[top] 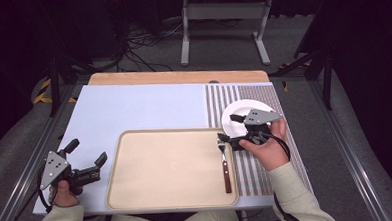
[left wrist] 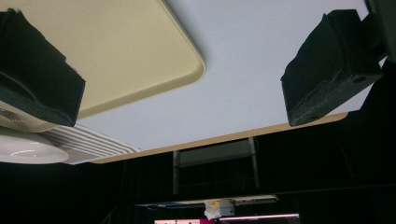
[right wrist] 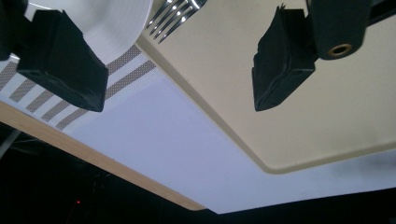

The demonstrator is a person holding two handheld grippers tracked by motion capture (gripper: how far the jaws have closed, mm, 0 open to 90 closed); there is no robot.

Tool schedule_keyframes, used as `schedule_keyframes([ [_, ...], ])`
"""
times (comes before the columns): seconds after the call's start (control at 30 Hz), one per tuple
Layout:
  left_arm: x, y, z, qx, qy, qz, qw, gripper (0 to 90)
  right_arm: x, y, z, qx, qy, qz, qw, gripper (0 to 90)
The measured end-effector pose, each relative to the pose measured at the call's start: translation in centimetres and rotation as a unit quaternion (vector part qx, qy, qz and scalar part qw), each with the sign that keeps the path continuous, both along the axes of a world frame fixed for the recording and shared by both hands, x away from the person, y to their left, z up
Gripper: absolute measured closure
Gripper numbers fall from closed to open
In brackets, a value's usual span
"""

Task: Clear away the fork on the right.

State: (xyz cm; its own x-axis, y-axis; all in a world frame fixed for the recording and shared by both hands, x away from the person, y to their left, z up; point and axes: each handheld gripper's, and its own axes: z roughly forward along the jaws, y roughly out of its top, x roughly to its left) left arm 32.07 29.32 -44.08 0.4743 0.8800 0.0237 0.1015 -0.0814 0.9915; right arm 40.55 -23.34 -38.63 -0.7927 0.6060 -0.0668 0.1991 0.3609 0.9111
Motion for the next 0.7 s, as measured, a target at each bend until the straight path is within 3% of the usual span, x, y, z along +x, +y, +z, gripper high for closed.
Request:
schedule_keyframes([
  [0.33,0.0,-0.1,0.0,0.0,0.0,-0.001,1.0,0.1,-2.5,-2.8,-0.5,0.051,-0.029,-0.007,0.9982,17.7],
  [0.43,0.0,-0.1,0.0,-0.001,0.0,-0.001,1.0,0.1,-3.0,-3.4,-0.8,0.058,-0.038,-0.011,0.9975,17.1],
  [0.7,0.1,-0.1,0.1,-0.002,-0.003,-0.001,1.0,0.1,-4.3,-5.3,-2.2,0.067,-0.033,-0.032,0.9967,16.7],
])
